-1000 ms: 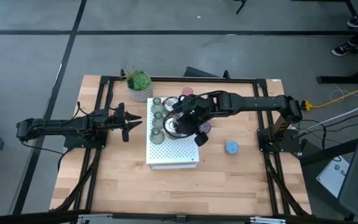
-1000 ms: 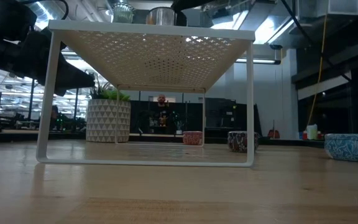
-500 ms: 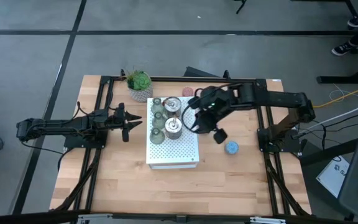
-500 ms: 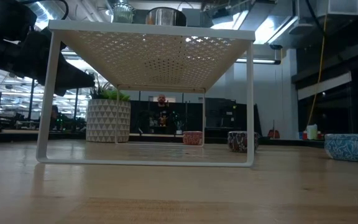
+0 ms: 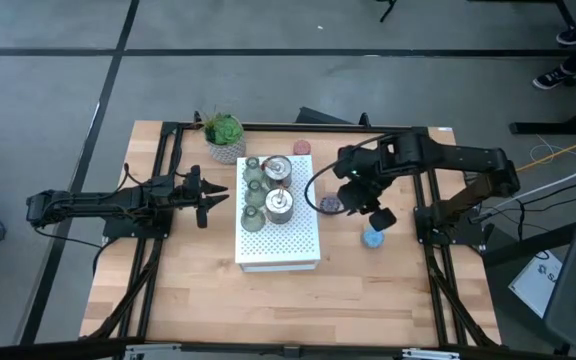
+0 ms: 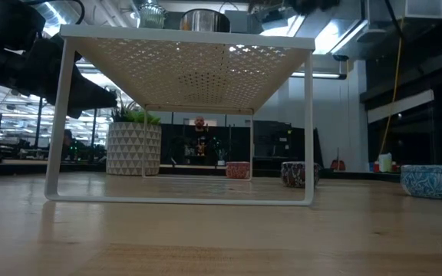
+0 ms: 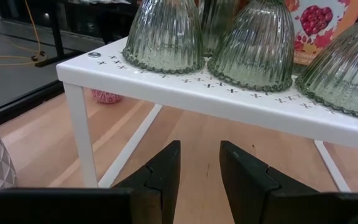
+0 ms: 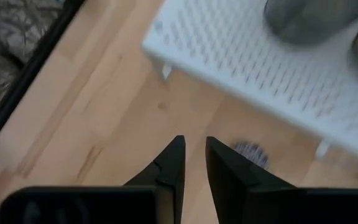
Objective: Pick & Place candle stick holders
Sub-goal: Put the black patterned scented candle on the shelf
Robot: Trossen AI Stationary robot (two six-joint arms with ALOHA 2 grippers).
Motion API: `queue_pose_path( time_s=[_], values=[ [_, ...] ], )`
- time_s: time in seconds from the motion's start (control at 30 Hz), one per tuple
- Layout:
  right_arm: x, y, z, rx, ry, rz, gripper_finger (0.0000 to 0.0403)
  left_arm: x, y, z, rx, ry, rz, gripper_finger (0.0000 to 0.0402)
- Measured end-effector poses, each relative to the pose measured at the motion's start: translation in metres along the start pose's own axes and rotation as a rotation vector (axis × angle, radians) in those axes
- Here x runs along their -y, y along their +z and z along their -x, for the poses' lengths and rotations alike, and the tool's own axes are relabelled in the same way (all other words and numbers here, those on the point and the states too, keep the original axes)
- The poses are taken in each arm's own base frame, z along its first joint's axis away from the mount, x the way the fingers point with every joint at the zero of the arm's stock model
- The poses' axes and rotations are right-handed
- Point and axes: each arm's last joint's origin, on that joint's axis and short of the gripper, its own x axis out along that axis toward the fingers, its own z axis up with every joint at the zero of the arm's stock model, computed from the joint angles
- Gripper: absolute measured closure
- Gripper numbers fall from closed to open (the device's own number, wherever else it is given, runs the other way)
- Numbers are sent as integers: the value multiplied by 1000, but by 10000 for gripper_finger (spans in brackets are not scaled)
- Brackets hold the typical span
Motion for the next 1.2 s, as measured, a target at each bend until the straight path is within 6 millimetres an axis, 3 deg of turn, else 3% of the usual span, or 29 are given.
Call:
queue_pose_path(
  time_s=[0.13, 0.33, 0.63, 0.8, 1.2],
  values=[
    [7, -22, -12, -95, -7, -100, 336, 0, 0, 0, 2, 0, 0, 294],
    [13, -55, -13, -134, -77, -267, 336, 0, 0, 0, 0, 0, 0, 294],
    [14, -94, -5, 86, -268, -339, 336, 0, 0, 0, -1, 0, 0, 294],
    [16, -106, -11, 197, -342, -350, 336, 0, 0, 0, -1, 0, 0, 294],
    [24, -119, -52, 273, -355, -371, 336, 0, 0, 0, -1, 0, 0, 294]
  ],
)
